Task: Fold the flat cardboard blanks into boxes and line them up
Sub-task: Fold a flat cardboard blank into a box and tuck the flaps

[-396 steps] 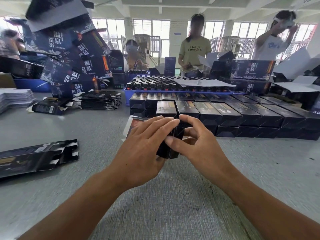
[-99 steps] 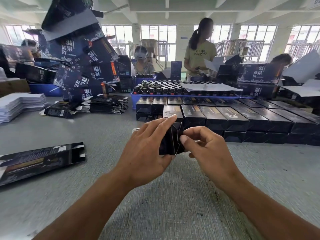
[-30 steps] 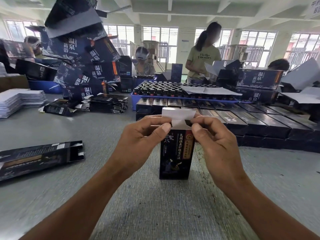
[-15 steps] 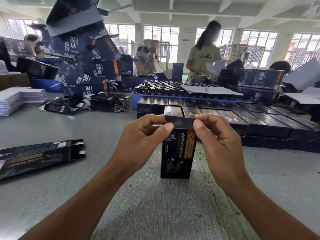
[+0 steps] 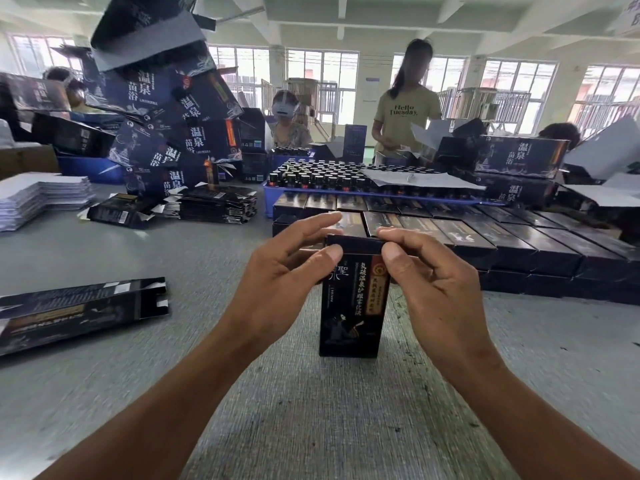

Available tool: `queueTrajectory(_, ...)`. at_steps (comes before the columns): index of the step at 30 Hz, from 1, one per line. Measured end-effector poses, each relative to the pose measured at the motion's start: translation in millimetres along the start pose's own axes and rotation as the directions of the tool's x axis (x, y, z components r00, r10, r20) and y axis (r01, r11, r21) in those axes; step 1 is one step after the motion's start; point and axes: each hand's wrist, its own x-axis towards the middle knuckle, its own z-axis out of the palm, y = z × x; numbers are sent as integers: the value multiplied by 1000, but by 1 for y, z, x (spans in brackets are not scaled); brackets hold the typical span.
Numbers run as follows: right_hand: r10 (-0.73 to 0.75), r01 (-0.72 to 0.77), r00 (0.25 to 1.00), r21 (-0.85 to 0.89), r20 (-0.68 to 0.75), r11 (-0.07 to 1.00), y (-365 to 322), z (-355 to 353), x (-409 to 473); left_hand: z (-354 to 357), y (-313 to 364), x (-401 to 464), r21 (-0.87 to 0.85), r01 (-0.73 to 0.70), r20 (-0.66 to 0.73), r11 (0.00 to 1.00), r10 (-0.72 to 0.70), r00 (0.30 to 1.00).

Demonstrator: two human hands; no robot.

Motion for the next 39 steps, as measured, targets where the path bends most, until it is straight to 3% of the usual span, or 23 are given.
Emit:
queueTrajectory(6,-24,25,1000,-121,12,992,6,-3,1,-2,-3,0,112,-35,-29,993,39,999)
queueTrajectory(11,-127,133,991,-266,37,955,12,-4,1,-4,-2,0,193,-107,-8,975,111,994)
queueTrajectory(15,-90,100,995,-263,47,960,17,-4,0,-8,-9,-2,311,-25,87,950,-2,996)
queueTrajectory(18,-10,53,992,-353,122,934,23,-3,-3,-9,-15,-2,396,8,132,918,-65,989)
queueTrajectory(21,128,-7,964,-456,234,890,26,-1,-3,-16,-20,3,328,57,65,943,-82,994)
queueTrajectory(23,179,15,929,-516,324,857,26,2,-5,-25,-23,6,256,166,-14,952,-168,986)
queueTrajectory(26,179,143,868,-578,464,804,30,7,-12,-39,-31,9,143,362,-105,921,-349,931)
queueTrajectory(29,119,281,856,-647,502,709,30,14,-19,-46,-38,11,75,479,-147,875,-465,873)
queueTrajectory(36,10,464,812,-657,583,595,20,23,-20,-56,-42,13,31,538,-180,842,-525,832)
queueTrajectory(39,32,479,800,-671,599,566,22,26,-20,-61,-46,12,66,550,-212,833,-526,823)
